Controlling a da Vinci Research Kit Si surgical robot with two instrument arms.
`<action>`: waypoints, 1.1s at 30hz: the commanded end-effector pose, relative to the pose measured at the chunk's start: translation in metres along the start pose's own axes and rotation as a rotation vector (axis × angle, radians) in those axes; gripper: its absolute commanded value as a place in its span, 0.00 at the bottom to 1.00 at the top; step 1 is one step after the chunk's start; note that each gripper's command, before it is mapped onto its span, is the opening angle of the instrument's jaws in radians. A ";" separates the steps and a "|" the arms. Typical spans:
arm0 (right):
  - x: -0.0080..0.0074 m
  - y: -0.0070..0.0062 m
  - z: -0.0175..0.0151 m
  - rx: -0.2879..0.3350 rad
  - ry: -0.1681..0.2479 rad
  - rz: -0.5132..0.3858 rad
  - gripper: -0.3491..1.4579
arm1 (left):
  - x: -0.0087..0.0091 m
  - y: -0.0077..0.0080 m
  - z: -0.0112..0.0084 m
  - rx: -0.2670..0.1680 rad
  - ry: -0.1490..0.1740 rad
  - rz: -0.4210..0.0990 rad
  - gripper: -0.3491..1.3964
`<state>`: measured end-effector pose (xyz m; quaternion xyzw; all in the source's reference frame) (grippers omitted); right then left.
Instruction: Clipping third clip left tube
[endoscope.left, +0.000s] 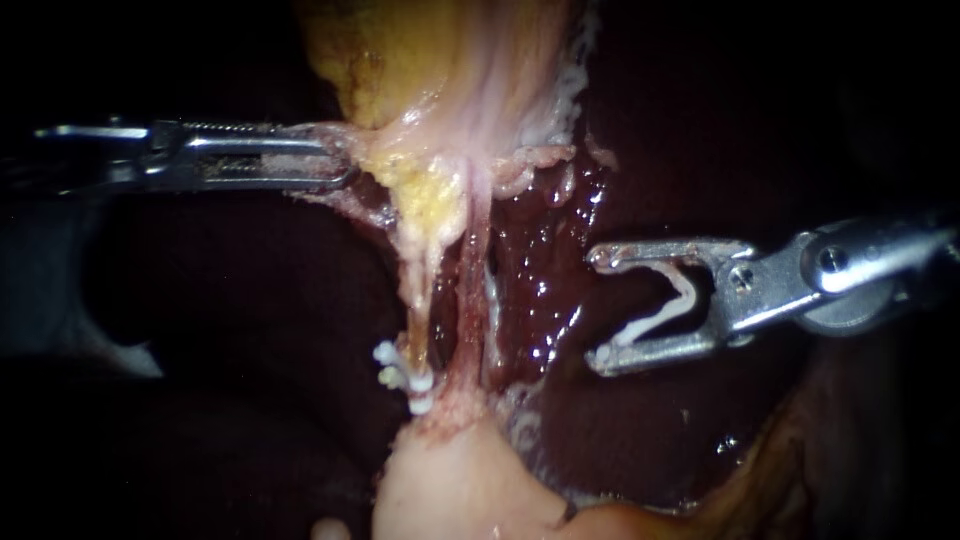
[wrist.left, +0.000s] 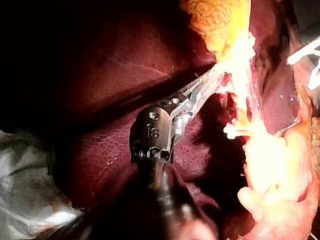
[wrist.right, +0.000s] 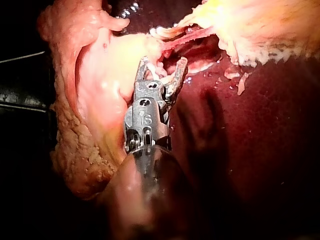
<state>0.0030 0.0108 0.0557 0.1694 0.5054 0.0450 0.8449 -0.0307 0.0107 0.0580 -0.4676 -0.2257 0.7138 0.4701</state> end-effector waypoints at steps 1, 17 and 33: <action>0.0000 0.0000 0.0000 0.000 0.000 0.001 0.47 | 0.0003 0.0000 -0.0003 -0.003 -0.001 -0.001 0.00; 0.0005 -0.0005 0.0004 0.023 0.007 -0.001 0.47 | 0.0056 0.0014 -0.0080 0.006 0.040 -0.041 0.00; 0.0044 -0.0009 0.0101 0.073 0.153 0.247 0.46 | 0.0054 0.0014 -0.0076 0.009 0.041 -0.039 0.00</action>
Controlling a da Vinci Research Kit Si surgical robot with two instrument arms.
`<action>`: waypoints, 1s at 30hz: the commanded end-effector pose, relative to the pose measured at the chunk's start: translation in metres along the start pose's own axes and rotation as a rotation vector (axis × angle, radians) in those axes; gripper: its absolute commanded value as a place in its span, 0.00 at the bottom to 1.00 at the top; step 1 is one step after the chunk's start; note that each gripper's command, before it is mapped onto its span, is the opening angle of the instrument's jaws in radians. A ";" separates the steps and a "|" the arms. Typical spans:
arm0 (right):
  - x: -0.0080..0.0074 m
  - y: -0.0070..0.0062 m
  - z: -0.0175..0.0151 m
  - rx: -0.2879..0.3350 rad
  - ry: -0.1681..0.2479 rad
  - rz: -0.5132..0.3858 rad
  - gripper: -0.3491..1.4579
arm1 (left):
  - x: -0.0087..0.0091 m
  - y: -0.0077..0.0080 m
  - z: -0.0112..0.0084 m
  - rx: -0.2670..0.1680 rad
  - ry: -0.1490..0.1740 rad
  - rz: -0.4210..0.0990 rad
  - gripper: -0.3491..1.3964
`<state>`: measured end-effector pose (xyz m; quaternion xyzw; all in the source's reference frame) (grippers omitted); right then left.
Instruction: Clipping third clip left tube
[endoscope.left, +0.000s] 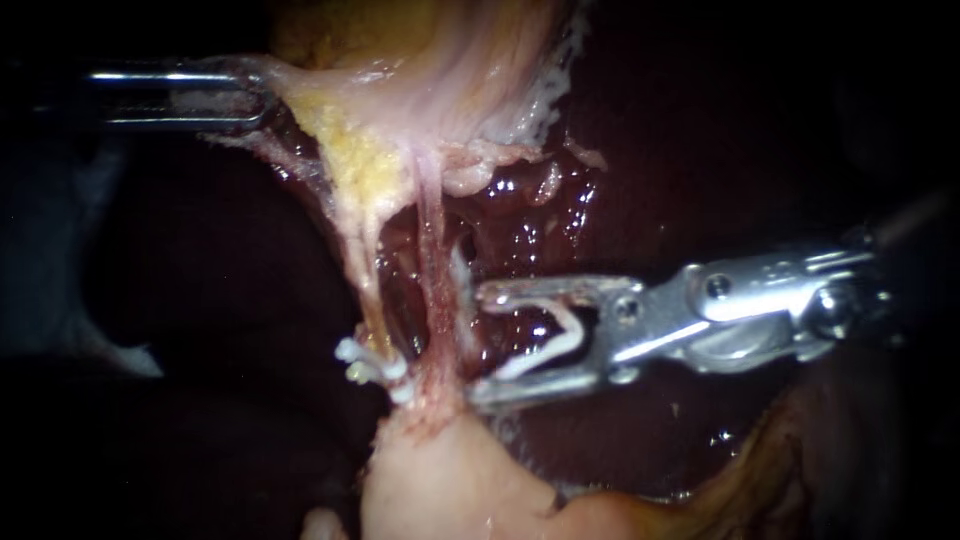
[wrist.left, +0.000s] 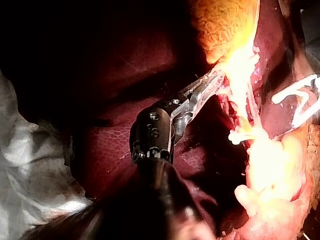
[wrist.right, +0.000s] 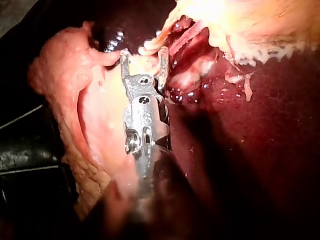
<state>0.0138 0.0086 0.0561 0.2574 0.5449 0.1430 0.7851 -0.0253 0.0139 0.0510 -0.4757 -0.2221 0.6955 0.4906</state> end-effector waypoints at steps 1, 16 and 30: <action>0.0001 0.0001 0.0007 0.002 0.016 0.009 0.46 | 0.0000 0.0000 0.0000 0.001 0.000 0.000 0.00; -0.0001 0.0038 0.0048 -0.005 0.076 0.019 0.46 | -0.0001 0.0000 0.0001 0.002 0.001 0.001 0.00; -0.0015 0.0066 0.0075 0.040 0.114 0.045 0.46 | -0.0001 0.0000 0.0001 0.001 0.001 0.001 0.00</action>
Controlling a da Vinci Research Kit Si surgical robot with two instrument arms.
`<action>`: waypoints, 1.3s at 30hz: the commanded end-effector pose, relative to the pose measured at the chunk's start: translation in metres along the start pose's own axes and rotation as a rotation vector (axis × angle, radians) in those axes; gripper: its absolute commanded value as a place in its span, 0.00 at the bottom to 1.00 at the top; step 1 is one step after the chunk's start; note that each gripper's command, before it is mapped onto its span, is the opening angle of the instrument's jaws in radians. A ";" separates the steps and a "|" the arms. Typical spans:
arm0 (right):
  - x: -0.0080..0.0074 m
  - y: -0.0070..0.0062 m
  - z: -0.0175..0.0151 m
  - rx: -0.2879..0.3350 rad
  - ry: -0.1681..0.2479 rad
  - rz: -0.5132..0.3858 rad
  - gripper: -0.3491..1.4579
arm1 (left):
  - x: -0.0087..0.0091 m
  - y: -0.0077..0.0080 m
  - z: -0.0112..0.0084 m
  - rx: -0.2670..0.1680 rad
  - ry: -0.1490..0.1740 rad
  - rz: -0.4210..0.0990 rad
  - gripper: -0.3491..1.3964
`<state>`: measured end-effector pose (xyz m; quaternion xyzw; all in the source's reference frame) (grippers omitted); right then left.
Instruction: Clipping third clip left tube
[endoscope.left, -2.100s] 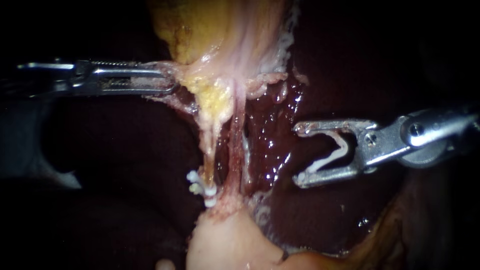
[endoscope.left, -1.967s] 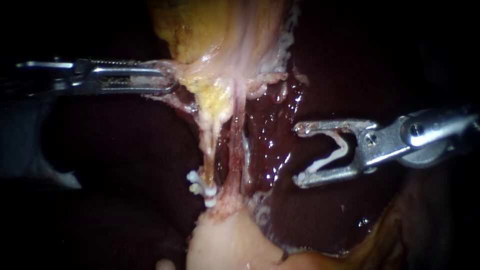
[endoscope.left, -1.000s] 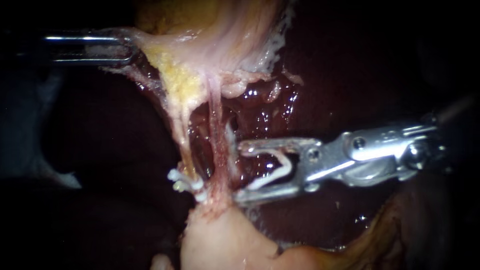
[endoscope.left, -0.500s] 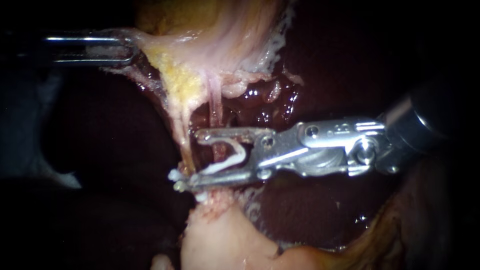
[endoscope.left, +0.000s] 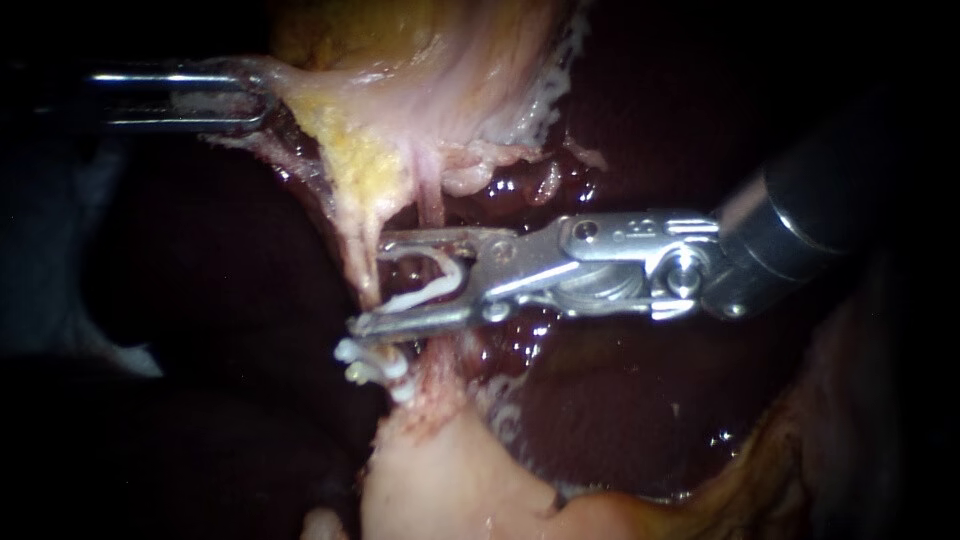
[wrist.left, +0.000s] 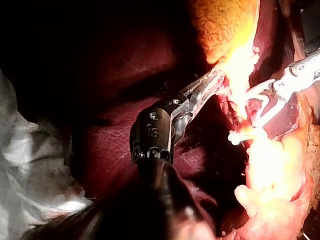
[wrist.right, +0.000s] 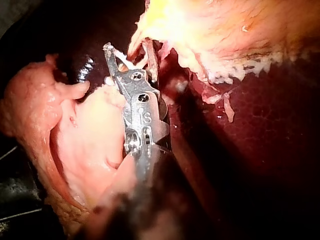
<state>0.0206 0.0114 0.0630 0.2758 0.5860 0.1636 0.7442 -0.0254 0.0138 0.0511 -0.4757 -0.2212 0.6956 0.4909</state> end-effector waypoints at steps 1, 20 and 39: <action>0.0000 0.0001 0.0002 0.007 0.006 0.005 0.46 | 0.0000 0.0000 0.0000 0.000 0.000 0.000 0.00; 0.0009 0.0014 0.0041 0.106 0.141 0.062 0.45 | 0.0000 0.0000 0.0001 0.000 0.000 0.000 0.00; 0.0048 -0.0007 0.0047 0.121 0.109 0.176 0.44 | -0.0001 -0.0001 0.0003 0.001 0.001 0.001 0.00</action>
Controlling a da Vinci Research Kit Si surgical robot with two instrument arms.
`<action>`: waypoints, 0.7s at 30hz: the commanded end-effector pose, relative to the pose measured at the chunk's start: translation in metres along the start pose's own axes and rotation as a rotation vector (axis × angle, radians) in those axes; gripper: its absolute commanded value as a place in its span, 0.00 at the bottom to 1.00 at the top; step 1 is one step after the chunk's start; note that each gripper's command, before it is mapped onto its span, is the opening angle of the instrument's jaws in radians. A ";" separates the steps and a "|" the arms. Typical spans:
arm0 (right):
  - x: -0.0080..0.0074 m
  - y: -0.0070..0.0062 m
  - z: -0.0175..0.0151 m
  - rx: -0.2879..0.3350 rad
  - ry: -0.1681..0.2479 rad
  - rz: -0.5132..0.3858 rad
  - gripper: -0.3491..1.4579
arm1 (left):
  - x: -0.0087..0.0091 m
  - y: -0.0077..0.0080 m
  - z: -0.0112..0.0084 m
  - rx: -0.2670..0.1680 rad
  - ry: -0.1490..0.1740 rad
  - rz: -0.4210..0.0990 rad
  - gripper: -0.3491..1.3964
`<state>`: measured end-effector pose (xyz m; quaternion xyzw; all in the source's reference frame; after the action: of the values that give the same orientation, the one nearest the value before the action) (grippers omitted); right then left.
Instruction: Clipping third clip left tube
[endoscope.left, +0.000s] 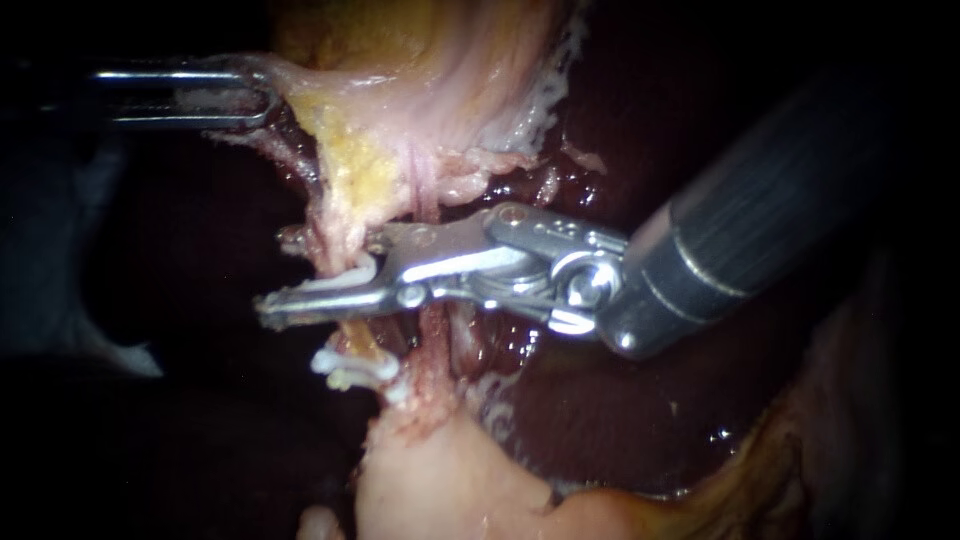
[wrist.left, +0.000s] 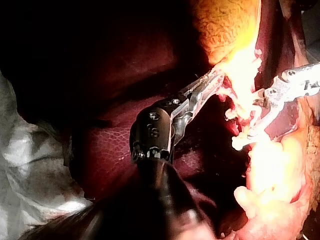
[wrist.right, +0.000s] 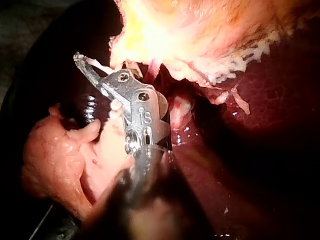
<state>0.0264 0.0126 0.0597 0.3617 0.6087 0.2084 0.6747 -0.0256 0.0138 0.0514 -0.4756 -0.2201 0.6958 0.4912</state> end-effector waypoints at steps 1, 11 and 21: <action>0.0005 -0.0004 -0.0001 -0.004 -0.010 0.002 0.44 | 0.0000 0.0000 0.0000 -0.001 0.000 0.000 0.00; 0.0040 -0.0033 -0.0002 -0.012 -0.003 0.024 0.43 | 0.0000 -0.0001 0.0000 -0.001 0.000 0.001 0.00; 0.0033 -0.0029 -0.0002 -0.038 0.001 0.038 0.24 | -0.0001 -0.0002 0.0000 -0.001 0.000 0.001 0.00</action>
<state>0.0263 0.0132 0.0553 0.3595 0.5984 0.2324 0.6772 -0.0255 0.0138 0.0516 -0.4759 -0.2202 0.6960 0.4905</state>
